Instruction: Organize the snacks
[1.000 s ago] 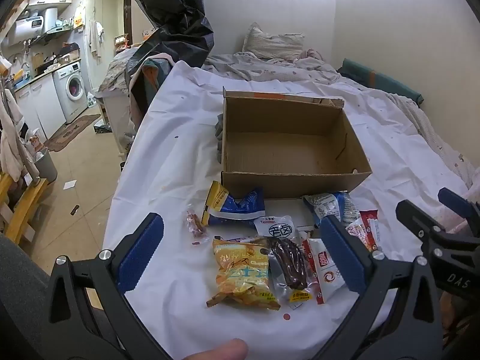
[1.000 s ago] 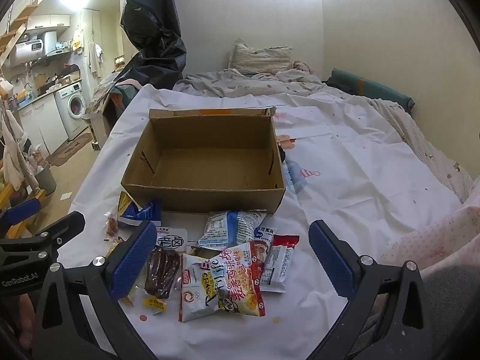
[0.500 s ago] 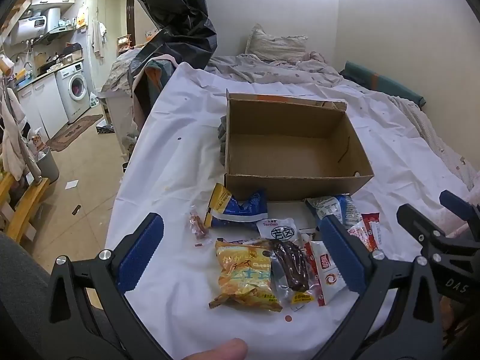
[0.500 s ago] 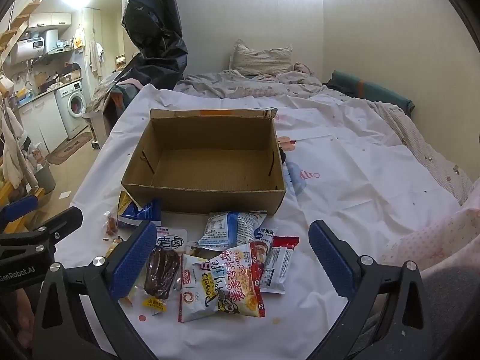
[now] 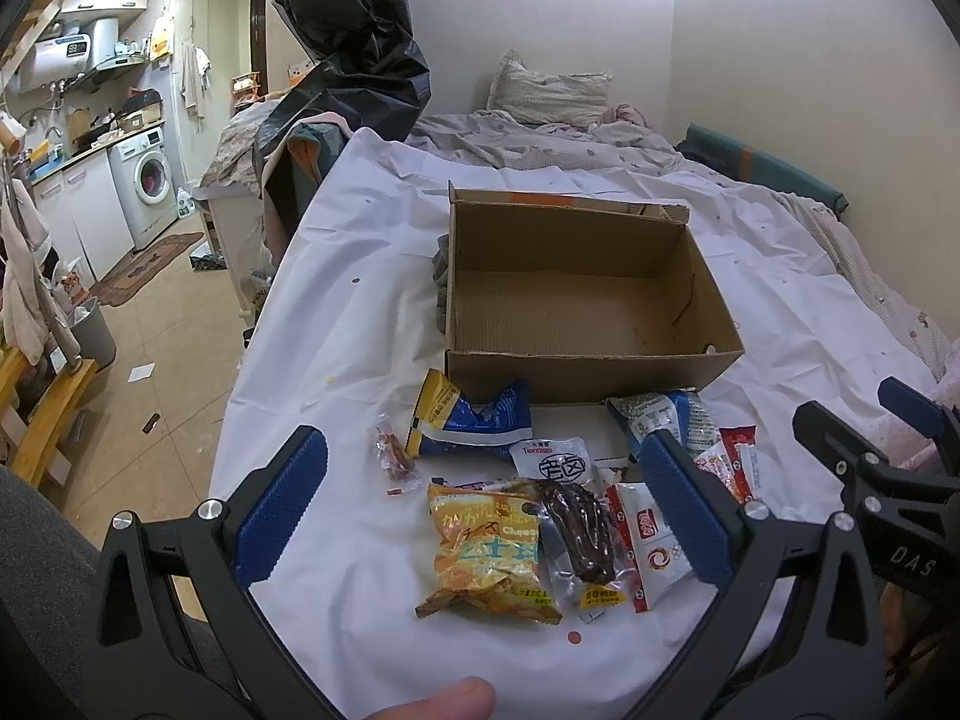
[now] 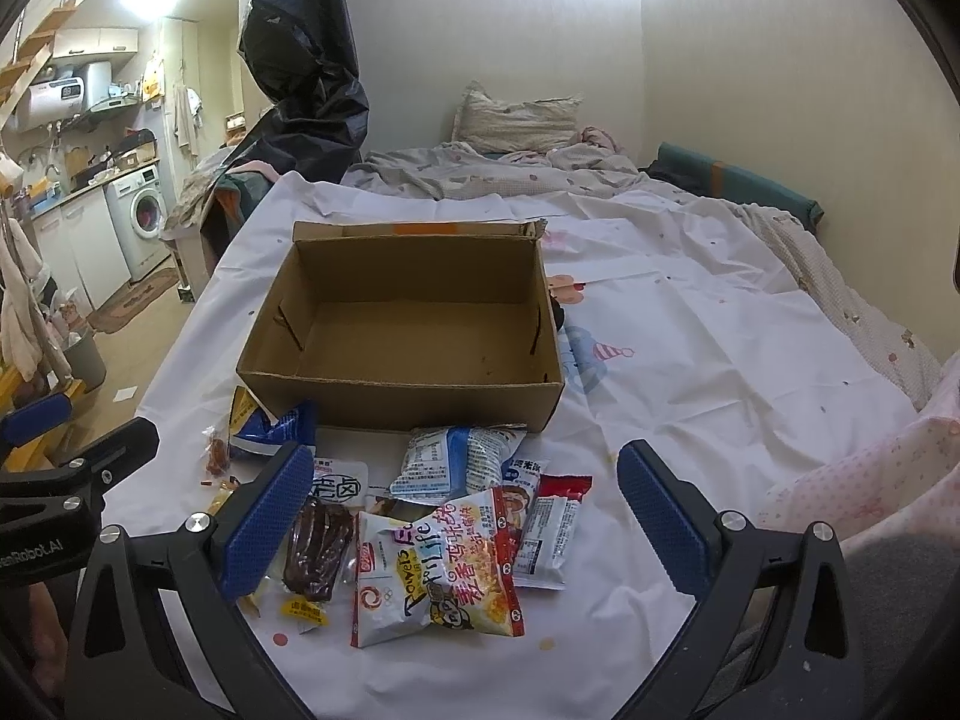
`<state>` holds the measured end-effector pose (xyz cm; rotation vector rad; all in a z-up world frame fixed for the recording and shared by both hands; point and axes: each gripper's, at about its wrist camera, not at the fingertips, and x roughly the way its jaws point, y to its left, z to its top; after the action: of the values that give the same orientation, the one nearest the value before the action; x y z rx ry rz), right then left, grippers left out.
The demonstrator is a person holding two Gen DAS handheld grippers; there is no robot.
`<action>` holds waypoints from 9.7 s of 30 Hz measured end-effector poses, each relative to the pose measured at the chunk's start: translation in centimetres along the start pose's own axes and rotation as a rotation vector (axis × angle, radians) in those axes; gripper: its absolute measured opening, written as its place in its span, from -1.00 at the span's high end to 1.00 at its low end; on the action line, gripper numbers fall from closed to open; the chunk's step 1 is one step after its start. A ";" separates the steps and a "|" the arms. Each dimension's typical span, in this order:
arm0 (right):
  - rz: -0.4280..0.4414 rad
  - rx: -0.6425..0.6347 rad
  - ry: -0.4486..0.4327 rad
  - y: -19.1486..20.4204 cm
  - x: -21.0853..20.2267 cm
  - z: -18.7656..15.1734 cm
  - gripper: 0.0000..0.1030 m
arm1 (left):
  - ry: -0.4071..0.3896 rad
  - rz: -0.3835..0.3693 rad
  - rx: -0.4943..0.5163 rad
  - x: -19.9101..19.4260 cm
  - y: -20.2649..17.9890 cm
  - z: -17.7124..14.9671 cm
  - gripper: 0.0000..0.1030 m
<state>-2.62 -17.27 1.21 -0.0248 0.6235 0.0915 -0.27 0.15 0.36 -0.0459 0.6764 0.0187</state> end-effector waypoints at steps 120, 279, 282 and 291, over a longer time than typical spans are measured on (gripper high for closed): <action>0.166 0.166 0.488 -4.3 10.1 0.3 -1.00 | 0.790 -0.062 -0.049 11.7 3.8 -3.3 0.10; 0.185 0.258 0.325 -8.5 10.1 3.8 -0.97 | 0.458 0.150 -0.287 12.4 12.5 3.6 -0.84; 0.190 0.270 0.323 -8.5 10.1 4.0 -0.97 | 0.568 0.159 -0.303 14.4 12.9 1.7 -0.83; 0.181 0.253 0.354 -7.6 10.8 3.9 -0.97 | 0.709 0.110 -0.348 19.1 12.5 -1.3 -0.11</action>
<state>9.08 -23.82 -2.01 0.2654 0.9871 0.1851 13.41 12.59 -13.04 -0.3626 1.3786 0.2351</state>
